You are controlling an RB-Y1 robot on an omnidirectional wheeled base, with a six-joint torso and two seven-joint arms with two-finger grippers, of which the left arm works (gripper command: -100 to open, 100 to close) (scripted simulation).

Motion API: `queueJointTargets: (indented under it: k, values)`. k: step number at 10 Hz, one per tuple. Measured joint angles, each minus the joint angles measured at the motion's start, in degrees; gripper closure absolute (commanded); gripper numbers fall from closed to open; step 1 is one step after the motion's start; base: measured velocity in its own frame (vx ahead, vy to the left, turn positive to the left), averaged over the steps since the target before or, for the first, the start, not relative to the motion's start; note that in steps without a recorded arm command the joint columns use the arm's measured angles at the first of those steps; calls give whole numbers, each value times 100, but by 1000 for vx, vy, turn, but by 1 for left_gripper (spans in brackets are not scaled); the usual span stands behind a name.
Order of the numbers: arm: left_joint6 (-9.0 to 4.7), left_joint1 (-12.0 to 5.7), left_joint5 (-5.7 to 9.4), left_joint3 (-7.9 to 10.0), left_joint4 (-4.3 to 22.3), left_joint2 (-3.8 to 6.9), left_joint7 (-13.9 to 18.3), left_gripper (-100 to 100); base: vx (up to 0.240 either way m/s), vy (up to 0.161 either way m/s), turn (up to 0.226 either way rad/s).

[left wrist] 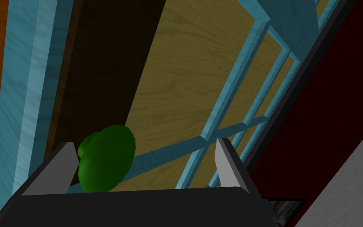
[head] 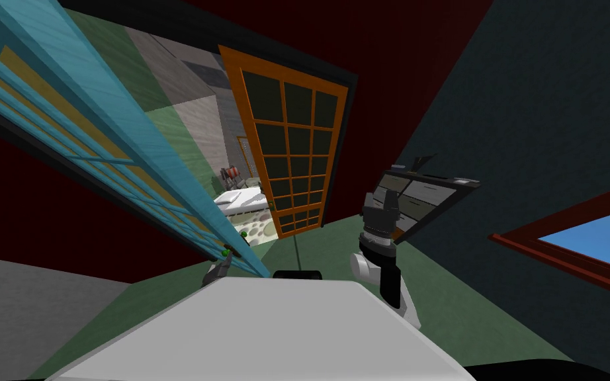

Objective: Pull the door open

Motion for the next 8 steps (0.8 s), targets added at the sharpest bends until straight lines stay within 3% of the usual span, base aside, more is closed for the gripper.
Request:
queueJointTargets:
  k: [1,3,5,6,7,8]
  values:
    - [-27,-15,24,-18,73,43,75,100,-19,-4,-17]
    - [42,120,81,-72,-113,21,267,100,-29,-1,2]
    - [-48,20,137,-78,96,88,386,100,-30,-5,-30]
    - [-62,51,165,-107,111,128,500,100,-37,-1,-21]
    - [0,148,193,-136,-36,110,605,100,-35,0,-11]
    - [-15,123,232,-156,34,142,709,100,-26,2,-19]
